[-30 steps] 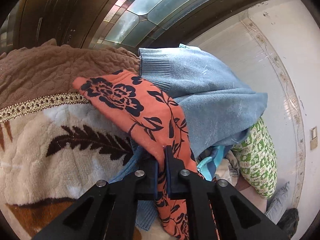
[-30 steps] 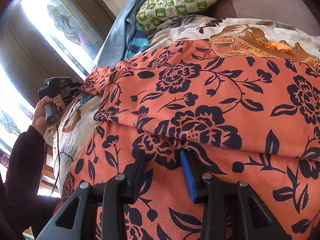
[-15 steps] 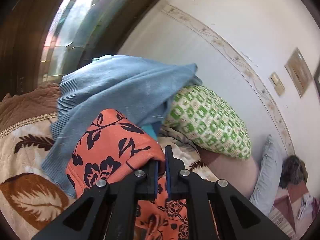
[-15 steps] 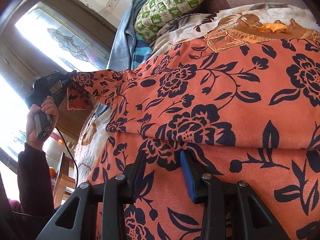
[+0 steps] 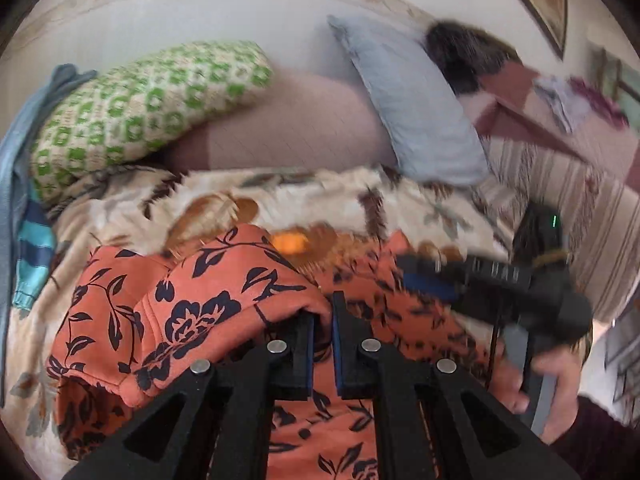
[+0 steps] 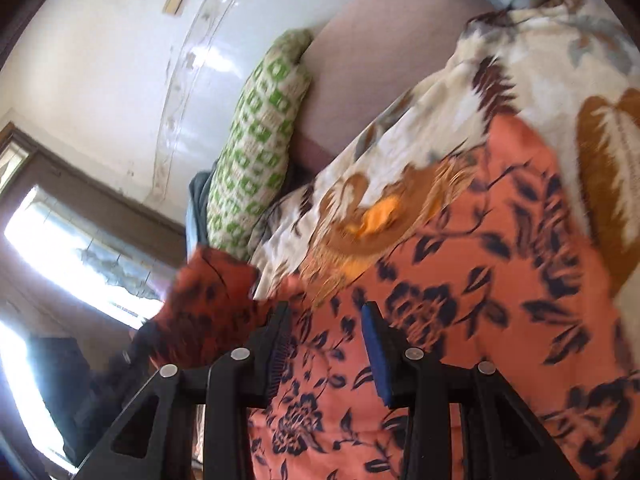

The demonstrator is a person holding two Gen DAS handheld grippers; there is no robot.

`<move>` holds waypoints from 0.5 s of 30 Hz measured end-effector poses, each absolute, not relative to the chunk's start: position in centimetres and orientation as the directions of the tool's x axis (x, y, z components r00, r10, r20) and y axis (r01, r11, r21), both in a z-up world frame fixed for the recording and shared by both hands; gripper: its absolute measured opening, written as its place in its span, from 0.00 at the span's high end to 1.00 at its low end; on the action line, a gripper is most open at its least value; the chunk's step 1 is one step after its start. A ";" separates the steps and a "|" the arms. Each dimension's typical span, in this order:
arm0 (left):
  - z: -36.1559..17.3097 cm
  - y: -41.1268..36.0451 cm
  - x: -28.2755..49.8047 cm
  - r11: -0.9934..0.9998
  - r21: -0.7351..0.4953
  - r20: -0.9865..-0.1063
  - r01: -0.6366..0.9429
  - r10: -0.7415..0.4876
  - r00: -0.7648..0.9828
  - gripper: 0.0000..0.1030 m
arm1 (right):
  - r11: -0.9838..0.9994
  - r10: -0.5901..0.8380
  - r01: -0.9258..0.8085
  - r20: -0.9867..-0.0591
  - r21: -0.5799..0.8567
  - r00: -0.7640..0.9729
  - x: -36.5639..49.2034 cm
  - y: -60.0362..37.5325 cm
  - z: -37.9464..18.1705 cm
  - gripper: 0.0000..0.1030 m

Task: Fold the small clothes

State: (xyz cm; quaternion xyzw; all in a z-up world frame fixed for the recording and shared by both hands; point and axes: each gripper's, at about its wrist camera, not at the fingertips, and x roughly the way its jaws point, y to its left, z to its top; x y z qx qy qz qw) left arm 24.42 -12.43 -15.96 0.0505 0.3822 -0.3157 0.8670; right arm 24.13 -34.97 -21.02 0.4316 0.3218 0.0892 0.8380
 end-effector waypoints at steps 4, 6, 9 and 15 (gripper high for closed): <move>-17.5 -13.4 23.8 0.776 -0.049 -0.758 0.628 -0.439 0.483 0.83 | 0.616 0.315 0.223 -0.496 0.756 0.809 23.5 -38.6 -20.2 0.31; -16.2 -11.8 24.2 0.792 -0.052 -0.729 0.608 -0.447 0.519 0.52 | 0.622 0.314 0.221 -0.498 0.751 0.808 23.7 -39.0 -19.7 0.31; -14.1 -8.7 25.7 0.808 -0.126 -0.647 0.576 -0.507 0.569 0.26 | 0.667 0.320 0.201 -0.520 0.717 0.792 24.1 -38.1 -19.4 0.31; -17.9 -10.9 26.4 0.803 -0.054 -0.753 0.594 -0.423 0.504 0.22 | 0.751 0.330 0.154 -0.566 0.643 0.755 24.3 -34.9 -19.9 0.31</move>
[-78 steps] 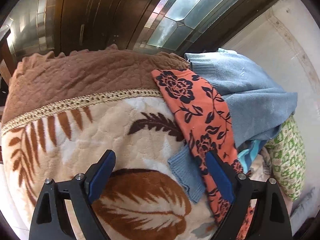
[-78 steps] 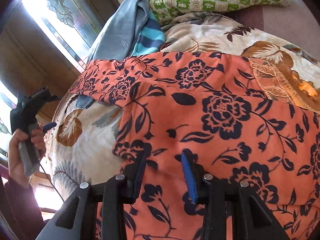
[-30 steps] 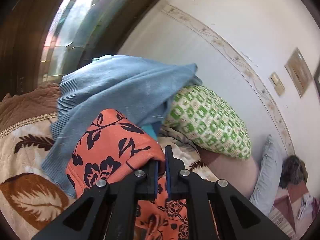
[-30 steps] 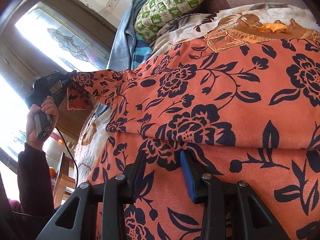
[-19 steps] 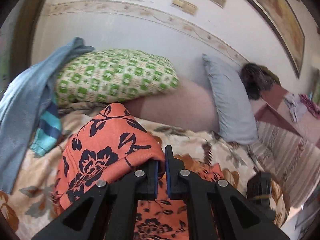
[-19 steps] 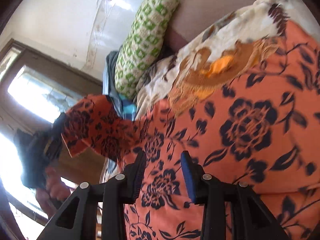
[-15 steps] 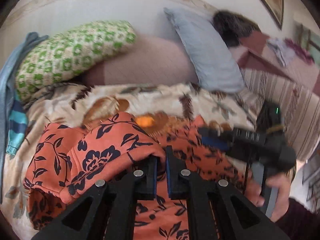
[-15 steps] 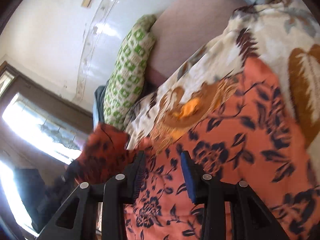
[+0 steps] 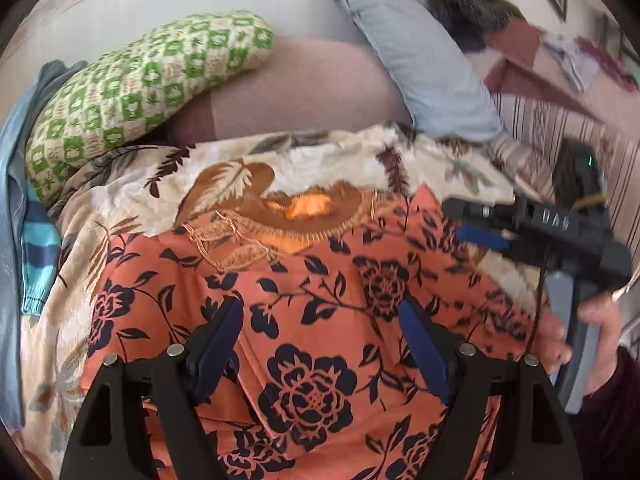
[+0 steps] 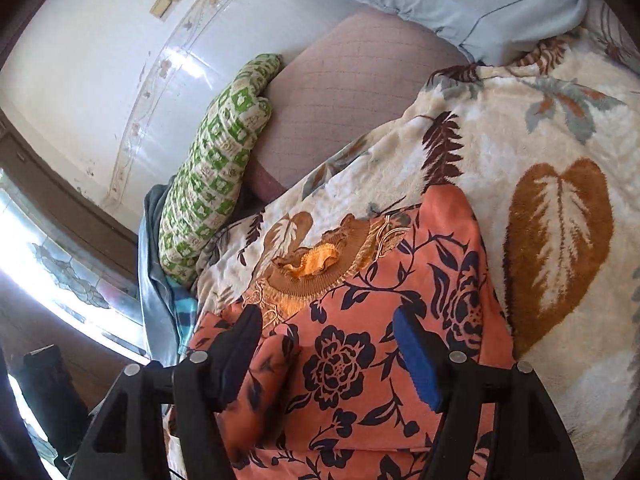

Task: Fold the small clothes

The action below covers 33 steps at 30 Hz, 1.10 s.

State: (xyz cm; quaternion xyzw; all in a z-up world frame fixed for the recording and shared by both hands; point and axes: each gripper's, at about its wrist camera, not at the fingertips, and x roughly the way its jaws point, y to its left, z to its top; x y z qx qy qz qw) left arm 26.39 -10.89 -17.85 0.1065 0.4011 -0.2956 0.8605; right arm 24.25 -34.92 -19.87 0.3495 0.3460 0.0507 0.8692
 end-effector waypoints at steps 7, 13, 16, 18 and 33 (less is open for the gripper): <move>-14.3 -3.9 28.2 0.912 -0.053 -0.627 0.406 -0.347 0.698 0.22 | 0.764 0.398 0.068 -0.552 0.641 0.733 24.3 -33.0 -19.5 0.31; -19.1 2.2 32.8 0.989 -0.098 -0.739 0.112 -0.148 0.657 0.22 | 0.868 0.470 -0.195 -0.628 0.457 0.620 23.9 -25.1 -17.8 0.31; -21.9 2.5 34.1 0.996 0.088 -0.792 0.026 0.054 0.609 0.22 | 0.903 0.407 -0.372 -0.703 0.215 0.584 22.0 -20.3 -17.4 0.31; -24.0 3.1 34.7 0.987 0.159 -0.829 0.012 0.127 0.545 0.22 | 0.882 0.366 -0.465 -0.738 0.081 0.567 20.6 -17.6 -18.0 0.31; -23.7 6.3 34.0 0.994 -0.097 -0.864 0.058 -0.113 0.490 0.85 | 0.887 0.240 -0.454 -0.754 -0.086 0.611 21.7 -11.9 -21.5 0.90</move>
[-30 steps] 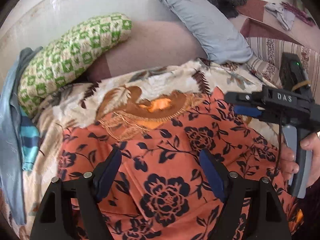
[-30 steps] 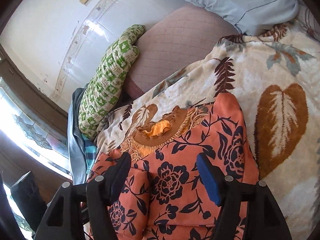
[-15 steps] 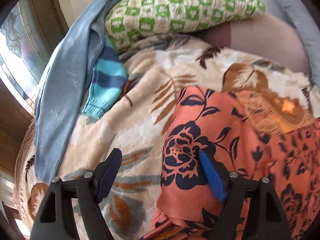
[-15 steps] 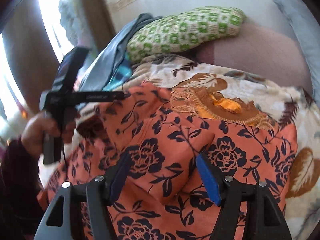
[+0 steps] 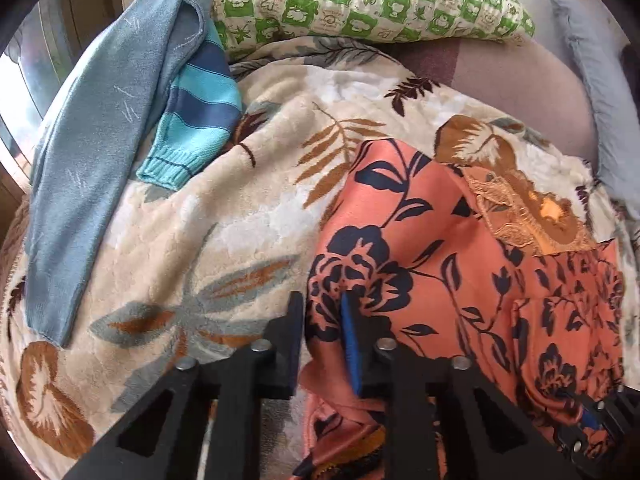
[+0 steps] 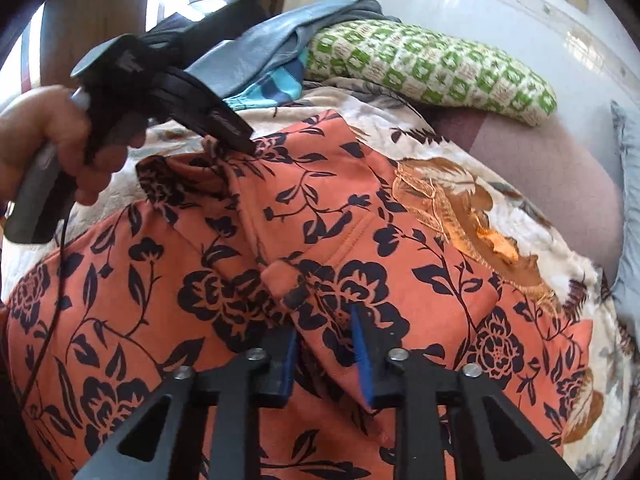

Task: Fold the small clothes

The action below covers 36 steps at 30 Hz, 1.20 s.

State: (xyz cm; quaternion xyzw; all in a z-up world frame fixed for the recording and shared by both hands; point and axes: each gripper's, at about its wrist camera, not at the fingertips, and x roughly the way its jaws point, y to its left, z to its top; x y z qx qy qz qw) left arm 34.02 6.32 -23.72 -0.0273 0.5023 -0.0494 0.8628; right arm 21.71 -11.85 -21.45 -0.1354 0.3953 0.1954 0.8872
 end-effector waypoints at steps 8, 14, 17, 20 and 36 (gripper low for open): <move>-23.0 7.9 33.7 0.979 -0.198 -0.846 0.049 -0.196 0.495 0.90 | 0.972 0.233 -0.143 -0.715 0.185 0.659 24.2 -22.2 -18.1 0.93; -21.6 11.8 33.1 0.985 -0.165 -0.829 -0.050 -0.111 0.549 0.95 | 0.914 0.191 0.146 -0.719 0.380 0.669 23.8 -31.3 -18.5 0.93; -21.9 13.7 33.0 0.975 -0.209 -0.835 -0.082 -0.134 0.534 0.95 | 0.875 0.242 0.198 -0.754 0.442 0.610 23.9 -32.5 -20.2 0.93; -22.0 13.9 32.8 0.955 -0.286 -0.820 -0.076 -0.203 0.534 0.95 | 0.867 0.310 0.234 -0.845 0.439 0.437 24.9 -31.1 -23.6 0.91; -24.2 7.5 35.0 0.869 -0.494 -0.770 0.013 -0.444 0.458 0.62 | 0.723 0.341 0.316 -0.714 0.615 0.611 24.2 -34.6 -21.1 0.87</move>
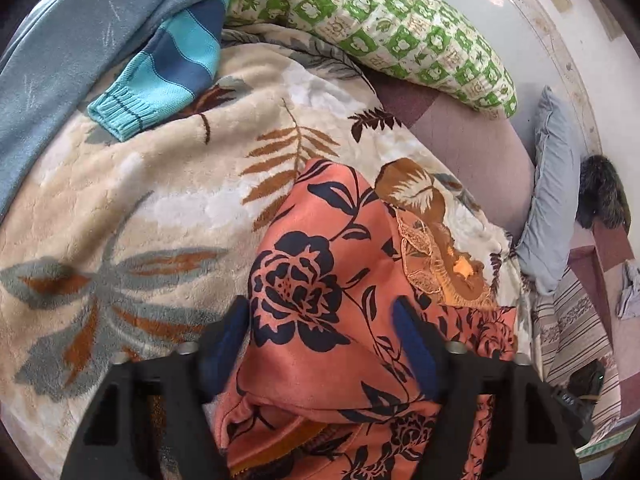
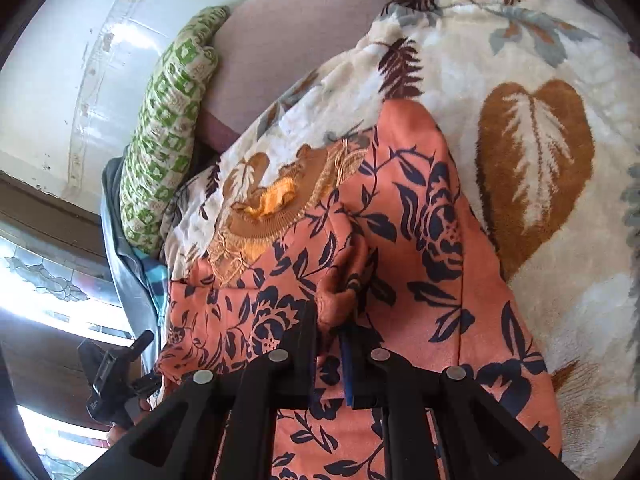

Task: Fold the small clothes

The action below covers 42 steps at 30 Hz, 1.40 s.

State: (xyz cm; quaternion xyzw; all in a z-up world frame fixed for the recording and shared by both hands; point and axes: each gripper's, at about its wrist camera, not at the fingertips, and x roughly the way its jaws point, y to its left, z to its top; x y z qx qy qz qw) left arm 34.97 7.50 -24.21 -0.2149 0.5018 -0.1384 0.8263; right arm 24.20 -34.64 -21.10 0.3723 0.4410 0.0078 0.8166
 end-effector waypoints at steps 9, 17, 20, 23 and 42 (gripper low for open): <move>-23.7 8.5 34.3 0.892 -0.451 -0.776 0.031 -0.409 0.480 0.91 | 0.742 0.257 0.313 -0.683 0.593 0.684 24.1 -36.6 -20.2 0.31; -22.9 9.4 32.8 0.914 -0.403 -0.786 0.048 -0.372 0.494 0.92 | 0.791 0.297 0.243 -0.700 0.561 0.650 27.5 -34.3 -23.1 0.31; -24.0 10.2 32.7 0.924 -0.382 -0.805 0.030 -0.349 0.480 0.91 | 0.810 0.315 0.220 -0.719 0.544 0.620 28.2 -33.3 -24.7 0.33; -25.4 11.3 33.1 0.912 -0.410 -0.810 -0.004 -0.362 0.462 0.91 | 0.883 0.261 0.167 -0.756 0.438 0.600 28.6 -31.5 -24.7 0.77; -19.7 10.5 33.0 0.895 -0.445 -0.650 0.012 -0.333 0.683 0.23 | 0.797 0.243 0.269 -0.695 0.540 0.676 27.1 -35.9 -21.1 0.92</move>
